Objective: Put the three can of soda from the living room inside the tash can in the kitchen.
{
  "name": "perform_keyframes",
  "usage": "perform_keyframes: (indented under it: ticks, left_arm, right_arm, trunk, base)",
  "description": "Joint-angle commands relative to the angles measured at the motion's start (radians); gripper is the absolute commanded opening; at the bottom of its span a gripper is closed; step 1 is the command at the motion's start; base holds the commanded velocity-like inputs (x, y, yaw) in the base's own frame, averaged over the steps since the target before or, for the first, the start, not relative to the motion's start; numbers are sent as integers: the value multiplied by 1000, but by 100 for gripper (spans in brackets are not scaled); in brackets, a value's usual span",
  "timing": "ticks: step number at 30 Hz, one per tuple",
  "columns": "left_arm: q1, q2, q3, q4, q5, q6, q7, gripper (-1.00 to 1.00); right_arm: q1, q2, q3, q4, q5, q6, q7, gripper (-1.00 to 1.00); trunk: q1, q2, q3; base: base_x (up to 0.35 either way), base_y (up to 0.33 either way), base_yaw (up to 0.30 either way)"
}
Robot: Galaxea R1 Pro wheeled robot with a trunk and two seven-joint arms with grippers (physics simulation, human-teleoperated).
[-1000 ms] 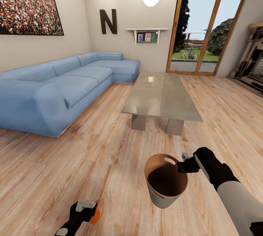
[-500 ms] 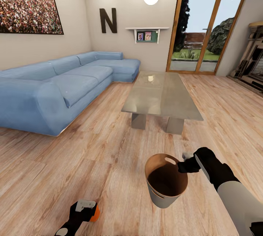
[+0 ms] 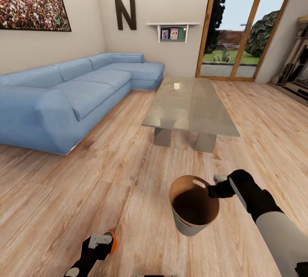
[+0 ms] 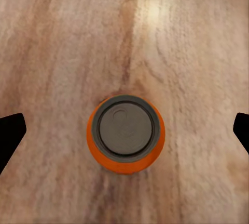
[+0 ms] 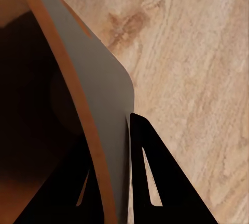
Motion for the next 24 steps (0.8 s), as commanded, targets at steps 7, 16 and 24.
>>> perform_keyframes:
  ticks: [7,16,24]
  left_arm:
    - [0,0,0,0,0,0,0,100]
    - [0,0,0,0,0,0,0,100]
    - [0,0,0,0,1,1,0,100]
  right_arm:
    - [-3,-3,-4,-52,-8,3,6,-100]
    - [-5,-30,-3,-166,-9,3,6,-100]
    - [-4,-38,-3,-168,-11,3,6,-100]
  trunk:
    - [0,0,-1]
    - [2,-1,-16]
    - [5,-3,-54]
  base:
    - [0,0,0]
    - [0,0,0]
    - [0,0,0]
